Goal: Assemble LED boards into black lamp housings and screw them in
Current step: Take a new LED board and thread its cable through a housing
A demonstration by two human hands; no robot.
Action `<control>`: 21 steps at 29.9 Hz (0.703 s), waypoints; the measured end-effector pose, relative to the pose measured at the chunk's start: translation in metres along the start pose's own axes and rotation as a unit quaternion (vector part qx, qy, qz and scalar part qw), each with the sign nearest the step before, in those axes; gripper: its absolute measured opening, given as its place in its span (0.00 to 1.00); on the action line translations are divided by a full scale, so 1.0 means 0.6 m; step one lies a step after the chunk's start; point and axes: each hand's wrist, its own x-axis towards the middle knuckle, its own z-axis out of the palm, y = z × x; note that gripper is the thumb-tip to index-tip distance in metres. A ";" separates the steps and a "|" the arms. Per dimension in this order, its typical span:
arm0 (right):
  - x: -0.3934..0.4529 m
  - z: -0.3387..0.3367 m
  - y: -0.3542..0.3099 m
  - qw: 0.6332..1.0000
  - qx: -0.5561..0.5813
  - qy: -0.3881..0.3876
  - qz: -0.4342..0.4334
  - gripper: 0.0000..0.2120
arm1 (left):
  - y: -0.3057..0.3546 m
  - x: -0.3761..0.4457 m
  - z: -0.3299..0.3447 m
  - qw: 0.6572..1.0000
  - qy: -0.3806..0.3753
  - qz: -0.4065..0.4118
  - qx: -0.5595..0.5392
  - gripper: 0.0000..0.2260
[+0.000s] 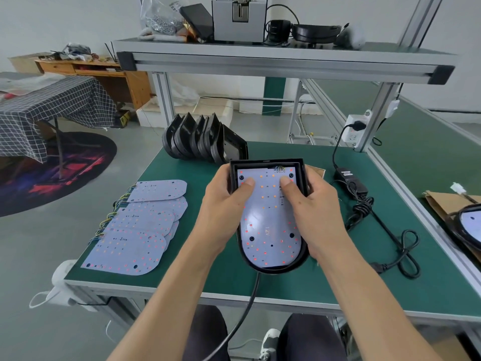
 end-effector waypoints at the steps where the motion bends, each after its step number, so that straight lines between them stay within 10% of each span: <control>1: 0.000 0.000 0.000 1.000 0.004 0.002 -0.001 0.07 | 0.000 0.001 0.000 1.000 -0.007 -0.009 0.001 0.10; 11: -0.011 -0.002 -0.002 0.990 0.111 0.024 0.085 0.09 | -0.015 -0.003 -0.008 0.985 -0.118 -0.007 -0.123 0.27; 21: -0.015 -0.016 -0.013 0.967 0.191 -0.008 0.168 0.07 | -0.059 -0.001 0.002 0.995 -0.099 0.019 -0.021 0.29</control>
